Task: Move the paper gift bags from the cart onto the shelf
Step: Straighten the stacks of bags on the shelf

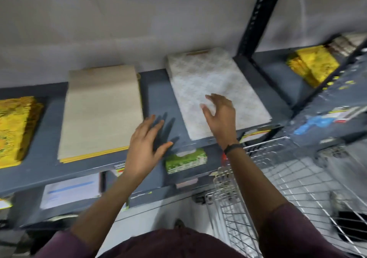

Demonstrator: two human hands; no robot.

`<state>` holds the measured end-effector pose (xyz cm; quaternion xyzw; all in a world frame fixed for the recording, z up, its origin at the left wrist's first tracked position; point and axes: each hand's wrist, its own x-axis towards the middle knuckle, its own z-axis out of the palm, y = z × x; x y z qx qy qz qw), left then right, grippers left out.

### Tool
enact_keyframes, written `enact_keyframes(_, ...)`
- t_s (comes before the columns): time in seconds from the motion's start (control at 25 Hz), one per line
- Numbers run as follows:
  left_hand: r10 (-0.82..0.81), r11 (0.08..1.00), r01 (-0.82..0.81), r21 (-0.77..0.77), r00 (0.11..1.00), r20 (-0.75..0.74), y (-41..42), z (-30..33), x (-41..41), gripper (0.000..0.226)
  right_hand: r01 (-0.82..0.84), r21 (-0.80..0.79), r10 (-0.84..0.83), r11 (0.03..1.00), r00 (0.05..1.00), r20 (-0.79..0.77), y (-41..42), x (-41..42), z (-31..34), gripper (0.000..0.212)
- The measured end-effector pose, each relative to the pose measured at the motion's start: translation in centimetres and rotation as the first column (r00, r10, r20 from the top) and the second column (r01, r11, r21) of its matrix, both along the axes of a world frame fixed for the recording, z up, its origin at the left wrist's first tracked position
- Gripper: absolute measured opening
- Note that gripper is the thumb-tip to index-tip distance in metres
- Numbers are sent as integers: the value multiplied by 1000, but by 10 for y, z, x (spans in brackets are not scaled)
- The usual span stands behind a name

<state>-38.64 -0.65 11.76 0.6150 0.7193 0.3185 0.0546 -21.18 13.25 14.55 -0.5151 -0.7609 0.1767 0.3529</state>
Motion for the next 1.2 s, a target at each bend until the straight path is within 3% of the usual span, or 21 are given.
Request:
enact_keyframes(0.16, -116, 951, 111, -287, 993, 1, 58, 2, 62, 91, 355, -205, -287, 912, 910, 299, 60, 79, -7, 55)
enact_keyframes(0.36, -41, 908, 28, -419, 999, -22, 75, -8, 73, 91, 284, -407, -228, 868, 957, 179, 78, 112, -23, 64)
enact_keyframes(0.72, -9, 950, 7, -312, 1000, -7, 66, -11, 80, 67, 252, -357, -217, 900, 967, 137, 80, 116, -30, 63)
enact_keyframes(1.0, -5, 954, 5, -300, 1000, 0, 63, -13, 81, 61, 361, -125, -304, 924, 894, 329, 55, 97, -39, 40)
enact_keyframes(1.2, -79, 943, 75, -323, 997, 0, 58, -11, 72, 58, 258, -132, -197, 957, 913, 357, 19, 62, -45, 43)
